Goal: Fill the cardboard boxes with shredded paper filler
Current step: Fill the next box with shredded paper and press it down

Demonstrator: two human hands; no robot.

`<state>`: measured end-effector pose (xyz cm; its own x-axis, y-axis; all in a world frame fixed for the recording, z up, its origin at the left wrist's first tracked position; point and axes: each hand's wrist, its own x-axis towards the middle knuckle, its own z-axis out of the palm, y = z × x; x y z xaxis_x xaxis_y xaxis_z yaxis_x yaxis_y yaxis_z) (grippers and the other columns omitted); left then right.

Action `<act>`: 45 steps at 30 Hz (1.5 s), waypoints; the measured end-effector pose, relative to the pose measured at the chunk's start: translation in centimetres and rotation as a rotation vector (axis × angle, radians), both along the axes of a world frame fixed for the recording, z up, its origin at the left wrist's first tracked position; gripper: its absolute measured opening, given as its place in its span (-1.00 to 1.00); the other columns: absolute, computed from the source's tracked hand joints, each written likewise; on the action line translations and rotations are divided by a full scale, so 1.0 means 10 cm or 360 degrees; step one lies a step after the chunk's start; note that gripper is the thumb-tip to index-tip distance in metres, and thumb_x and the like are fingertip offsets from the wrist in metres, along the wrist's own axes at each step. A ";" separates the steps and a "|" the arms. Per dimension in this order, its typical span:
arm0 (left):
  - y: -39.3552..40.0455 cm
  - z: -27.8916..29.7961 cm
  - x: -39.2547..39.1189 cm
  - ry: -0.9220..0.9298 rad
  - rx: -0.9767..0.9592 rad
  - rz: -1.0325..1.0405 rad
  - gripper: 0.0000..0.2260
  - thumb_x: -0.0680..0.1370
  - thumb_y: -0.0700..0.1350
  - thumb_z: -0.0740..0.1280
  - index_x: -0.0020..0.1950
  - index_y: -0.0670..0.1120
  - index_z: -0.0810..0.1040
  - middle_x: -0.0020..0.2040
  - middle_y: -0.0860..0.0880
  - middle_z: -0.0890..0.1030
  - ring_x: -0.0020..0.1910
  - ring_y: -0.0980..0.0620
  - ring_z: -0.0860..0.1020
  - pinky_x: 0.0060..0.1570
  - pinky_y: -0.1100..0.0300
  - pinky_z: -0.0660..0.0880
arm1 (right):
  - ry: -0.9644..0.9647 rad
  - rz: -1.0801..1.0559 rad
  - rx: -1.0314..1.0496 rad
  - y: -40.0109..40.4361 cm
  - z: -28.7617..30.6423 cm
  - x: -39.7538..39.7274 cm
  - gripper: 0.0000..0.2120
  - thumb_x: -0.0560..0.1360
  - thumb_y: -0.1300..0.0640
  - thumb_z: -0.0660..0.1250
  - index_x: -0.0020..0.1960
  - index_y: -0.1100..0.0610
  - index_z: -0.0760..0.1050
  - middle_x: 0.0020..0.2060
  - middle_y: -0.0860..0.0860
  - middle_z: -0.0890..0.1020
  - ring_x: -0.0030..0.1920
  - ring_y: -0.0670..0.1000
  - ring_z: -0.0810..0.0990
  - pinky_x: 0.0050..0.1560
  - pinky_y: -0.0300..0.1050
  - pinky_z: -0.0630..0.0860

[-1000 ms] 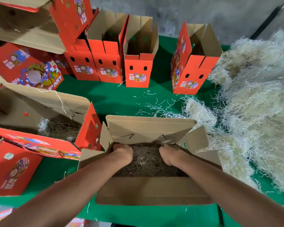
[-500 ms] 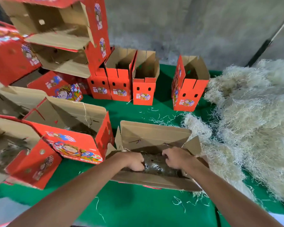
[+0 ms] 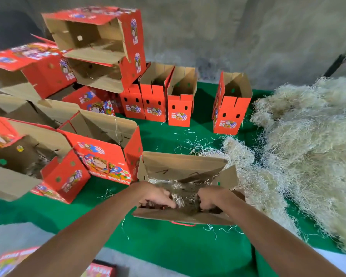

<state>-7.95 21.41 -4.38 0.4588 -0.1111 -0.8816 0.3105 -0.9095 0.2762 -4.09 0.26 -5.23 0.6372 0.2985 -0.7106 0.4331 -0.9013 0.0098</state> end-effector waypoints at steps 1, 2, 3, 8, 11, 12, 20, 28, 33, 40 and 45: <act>0.02 0.00 -0.02 0.0022 -0.0011 0.0064 -0.23 0.44 0.38 0.34 0.58 0.17 0.19 0.57 0.00 0.25 0.43 -0.08 0.36 0.36 -0.01 0.35 | -0.0010 0.0005 0.0011 0.01 0.01 -0.01 -0.76 0.54 0.12 0.33 0.16 0.20 0.56 -0.08 0.07 0.59 -0.16 0.06 0.55 -0.15 -0.09 0.46; 0.05 -0.01 -0.03 0.0056 -0.0029 0.0099 -0.24 0.45 0.37 0.35 0.57 0.15 0.21 0.53 -0.01 0.31 0.36 -0.05 0.42 0.32 0.03 0.39 | -0.0012 0.0010 0.0020 0.03 0.03 -0.02 -0.73 0.53 0.10 0.35 0.17 0.21 0.56 -0.05 0.08 0.61 -0.13 0.08 0.57 -0.14 -0.09 0.47; 0.08 0.00 -0.05 0.0097 -0.0050 0.0118 -0.27 0.46 0.35 0.36 0.55 0.12 0.25 0.50 -0.02 0.35 0.34 -0.04 0.44 0.33 0.02 0.40 | 0.0002 0.0013 0.0023 0.06 0.05 -0.04 -0.72 0.52 0.09 0.37 0.17 0.21 0.57 -0.05 0.08 0.61 -0.11 0.08 0.59 -0.14 -0.10 0.49; 0.34 0.01 -0.24 0.0033 0.0095 -0.0110 -0.43 0.56 0.35 0.20 0.51 0.12 0.34 0.51 -0.04 0.35 0.37 -0.08 0.45 0.35 -0.08 0.43 | 0.0064 0.0052 0.0014 0.28 0.06 -0.16 -0.70 0.52 0.05 0.39 0.17 0.18 0.59 -0.07 0.04 0.65 -0.13 0.04 0.63 -0.18 -0.12 0.55; 0.56 -0.01 -0.38 0.0065 0.0117 -0.0180 -0.49 0.56 0.35 0.20 0.37 0.08 0.48 0.40 -0.05 0.46 0.28 -0.07 0.50 0.26 -0.03 0.46 | 0.0107 0.0074 -0.0019 0.50 0.03 -0.26 -0.67 0.50 0.04 0.41 0.22 0.14 0.57 0.00 0.04 0.66 -0.03 0.05 0.65 -0.06 -0.08 0.59; 0.65 -0.02 -0.41 0.0061 0.0128 -0.0225 -0.50 0.56 0.35 0.20 0.29 0.03 0.53 0.29 -0.06 0.52 0.16 -0.05 0.54 0.16 0.01 0.49 | 0.0116 0.0082 -0.0011 0.57 0.00 -0.28 -0.65 0.49 0.03 0.42 0.24 0.12 0.56 0.04 0.04 0.66 0.01 0.06 0.66 -0.01 -0.06 0.60; 1.53 0.10 -0.46 -0.0260 0.0248 -0.0005 -0.55 0.60 0.29 0.20 0.08 -0.09 0.55 -0.19 -0.02 0.48 -0.27 0.01 0.49 -0.24 0.15 0.36 | -0.0348 0.0335 0.0347 1.22 0.10 -0.34 -0.69 0.58 0.08 0.31 0.30 0.12 0.45 0.08 0.10 0.61 0.05 0.11 0.60 0.06 0.02 0.58; 1.56 0.27 -0.16 -0.0913 0.0026 0.0328 -0.69 0.64 0.08 0.24 -0.02 -0.15 0.59 -0.06 0.01 0.59 -0.04 -0.03 0.58 0.00 0.08 0.50 | -0.0788 0.0315 0.0838 1.37 0.28 -0.20 -0.77 0.66 0.04 0.14 0.21 -0.05 0.52 0.06 -0.11 0.63 -0.14 -0.13 0.55 -0.17 -0.20 0.51; 0.96 0.42 -0.15 -0.1333 -0.0120 0.0221 -0.84 0.60 -0.01 0.27 -0.17 0.05 0.45 -0.21 0.06 0.55 -0.15 0.01 0.55 -0.25 0.17 0.37 | -0.0796 -0.0083 0.1200 1.17 0.45 -0.14 -0.82 0.63 0.00 0.23 0.14 -0.12 0.59 -0.21 -0.18 0.60 -0.31 -0.17 0.57 -0.33 -0.18 0.55; 0.24 0.42 -0.24 -0.2037 -0.0026 -0.0217 -0.69 0.61 -0.12 0.24 0.36 -0.01 0.43 0.32 0.01 0.42 0.30 0.01 0.39 0.20 0.05 0.50 | -0.1244 -0.0721 0.2198 0.79 0.22 -0.35 -0.78 0.68 0.14 0.16 0.27 0.05 0.49 0.17 -0.13 0.55 0.25 -0.15 0.50 0.30 -0.19 0.41; -0.11 0.23 -0.31 -0.2109 0.0095 -0.0258 -0.60 0.66 0.05 0.13 0.51 0.06 0.29 0.55 -0.05 0.21 0.55 -0.09 0.06 0.48 -0.11 0.19 | -0.0547 -0.1670 0.2642 0.84 -0.40 -0.63 -0.68 0.72 0.09 0.11 0.45 0.05 0.36 0.38 -0.01 0.50 0.39 -0.05 0.47 0.46 0.09 0.37</act>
<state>-11.03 20.33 -2.05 0.9518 -0.2226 0.2108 -0.2715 -0.9315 0.2421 -10.43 8.71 -9.27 0.9952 -0.0963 -0.0150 -0.0121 0.0305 -0.9995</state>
